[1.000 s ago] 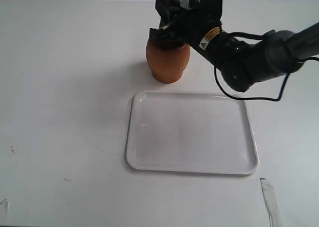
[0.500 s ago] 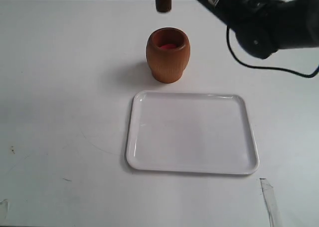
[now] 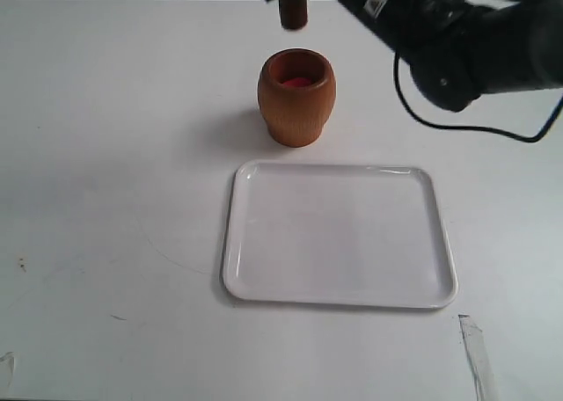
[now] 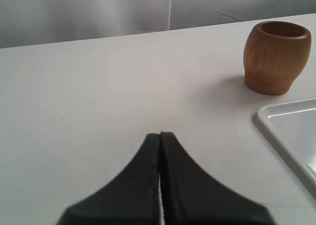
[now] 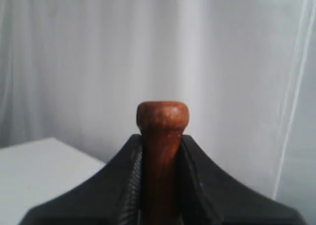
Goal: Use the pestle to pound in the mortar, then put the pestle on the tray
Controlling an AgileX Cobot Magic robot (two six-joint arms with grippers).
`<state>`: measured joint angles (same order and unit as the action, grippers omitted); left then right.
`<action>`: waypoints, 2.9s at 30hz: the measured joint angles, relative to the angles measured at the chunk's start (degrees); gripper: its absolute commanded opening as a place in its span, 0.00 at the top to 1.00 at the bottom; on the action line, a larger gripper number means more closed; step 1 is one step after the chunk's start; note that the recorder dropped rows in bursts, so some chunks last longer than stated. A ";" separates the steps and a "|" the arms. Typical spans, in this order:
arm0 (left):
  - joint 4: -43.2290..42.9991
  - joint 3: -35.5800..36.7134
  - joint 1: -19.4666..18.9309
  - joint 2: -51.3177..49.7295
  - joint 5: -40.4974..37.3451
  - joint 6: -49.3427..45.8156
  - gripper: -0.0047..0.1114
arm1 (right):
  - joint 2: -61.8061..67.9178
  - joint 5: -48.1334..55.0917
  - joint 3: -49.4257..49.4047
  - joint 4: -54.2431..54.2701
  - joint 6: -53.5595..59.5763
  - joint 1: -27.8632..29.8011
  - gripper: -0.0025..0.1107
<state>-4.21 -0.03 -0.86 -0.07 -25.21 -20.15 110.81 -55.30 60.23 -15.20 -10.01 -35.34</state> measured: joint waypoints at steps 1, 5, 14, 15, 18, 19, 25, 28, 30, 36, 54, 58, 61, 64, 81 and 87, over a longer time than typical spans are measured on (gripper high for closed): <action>0.00 0.00 0.00 0.00 0.00 0.00 0.96 | 2.05 0.13 0.00 0.02 -0.40 0.00 0.98; 0.00 0.00 0.00 0.00 0.00 0.00 0.96 | 10.75 -0.09 0.00 0.97 -0.63 0.00 0.98; 0.00 0.00 0.00 0.00 0.00 0.00 0.96 | 10.86 -4.73 -0.08 2.08 -1.05 0.00 0.98; 0.00 0.00 0.00 0.00 0.00 0.00 0.96 | 9.60 -4.88 -0.11 1.95 -1.05 0.00 0.98; 0.00 0.00 0.00 0.00 0.00 0.00 0.96 | 1.82 -5.15 -0.11 0.73 -1.05 0.00 0.98; 0.00 0.00 0.00 0.00 0.00 0.00 0.96 | -1.43 -4.84 -0.11 -1.11 -1.05 0.00 0.98; 0.00 0.00 0.00 0.00 0.00 0.00 0.96 | -19.37 13.59 0.10 -26.47 -11.72 -0.85 0.98; 0.00 0.00 0.00 0.00 0.00 0.00 0.96 | -24.43 29.06 -0.20 -44.79 -26.80 -2.39 0.98; 0.00 0.00 0.00 0.00 0.00 0.00 0.96 | -25.71 34.68 -1.87 -56.64 -36.96 -2.80 0.98; 0.00 0.00 0.00 0.00 0.00 0.00 0.96 | -24.67 35.62 -8.19 -72.68 -55.55 -2.95 0.98; 0.00 0.00 0.00 0.00 0.00 0.00 0.96 | -0.89 33.89 -14.32 -74.35 -62.86 -3.28 0.98; 0.00 0.00 0.00 0.00 0.00 0.00 0.96 | -0.65 33.61 -14.32 -73.99 -62.90 -3.28 0.97; 0.00 0.00 0.00 0.00 0.00 0.00 0.96 | -0.65 33.50 -14.32 -73.68 -62.90 -3.28 0.89; 0.00 0.00 0.00 0.00 0.00 0.00 0.96 | -0.65 33.38 -14.32 -73.55 -63.00 -3.28 0.74; 0.00 0.00 0.00 0.00 0.00 0.00 0.96 | -23.72 32.90 -14.01 -74.25 -65.17 -3.28 0.98; 0.00 0.00 0.00 0.00 0.00 0.00 0.96 | -43.26 32.26 -14.11 -75.11 -65.17 -3.28 0.98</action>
<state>-4.21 -0.03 -0.86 -0.07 -25.21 -20.15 67.55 -23.03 46.12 -90.31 -75.18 -38.62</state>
